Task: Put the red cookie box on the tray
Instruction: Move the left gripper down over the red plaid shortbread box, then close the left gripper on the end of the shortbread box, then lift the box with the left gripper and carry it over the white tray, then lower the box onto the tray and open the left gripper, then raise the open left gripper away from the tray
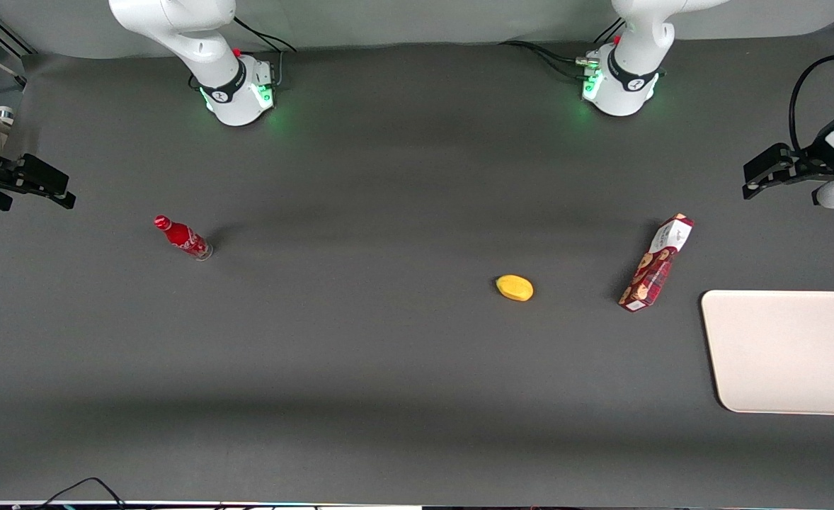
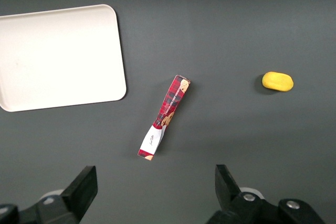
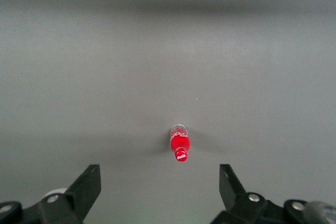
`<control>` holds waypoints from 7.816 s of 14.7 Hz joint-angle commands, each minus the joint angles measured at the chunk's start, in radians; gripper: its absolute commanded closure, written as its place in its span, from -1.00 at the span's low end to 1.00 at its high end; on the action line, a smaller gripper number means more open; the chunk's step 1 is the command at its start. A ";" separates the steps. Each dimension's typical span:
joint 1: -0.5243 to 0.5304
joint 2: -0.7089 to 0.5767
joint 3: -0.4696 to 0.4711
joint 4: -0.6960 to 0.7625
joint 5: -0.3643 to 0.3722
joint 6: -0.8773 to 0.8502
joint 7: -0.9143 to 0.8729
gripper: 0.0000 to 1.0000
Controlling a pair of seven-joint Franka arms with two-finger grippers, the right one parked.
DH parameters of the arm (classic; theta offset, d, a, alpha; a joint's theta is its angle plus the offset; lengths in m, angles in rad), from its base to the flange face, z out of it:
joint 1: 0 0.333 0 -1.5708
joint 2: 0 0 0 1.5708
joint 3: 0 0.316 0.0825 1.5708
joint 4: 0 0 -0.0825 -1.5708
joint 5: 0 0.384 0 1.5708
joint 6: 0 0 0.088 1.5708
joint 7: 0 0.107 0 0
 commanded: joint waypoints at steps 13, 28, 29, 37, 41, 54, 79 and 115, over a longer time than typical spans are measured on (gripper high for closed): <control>0.010 0.326 -0.007 -0.195 0.019 0.381 0.152 -1.00; 0.021 0.365 0.001 -0.561 0.049 0.789 0.317 -0.57; 0.019 0.367 0.001 -0.565 0.049 0.794 0.328 -0.31; 0.034 0.383 0.011 -0.571 0.049 0.825 0.397 0.62; 0.033 0.387 0.010 -0.568 0.044 0.814 0.390 1.00; 0.039 0.412 0.059 0.070 0.141 0.310 0.466 1.00; 0.209 1.083 0.412 0.650 -0.180 0.613 0.466 0.75; -0.007 -0.075 0.056 -0.063 0.015 -0.005 -0.058 -1.00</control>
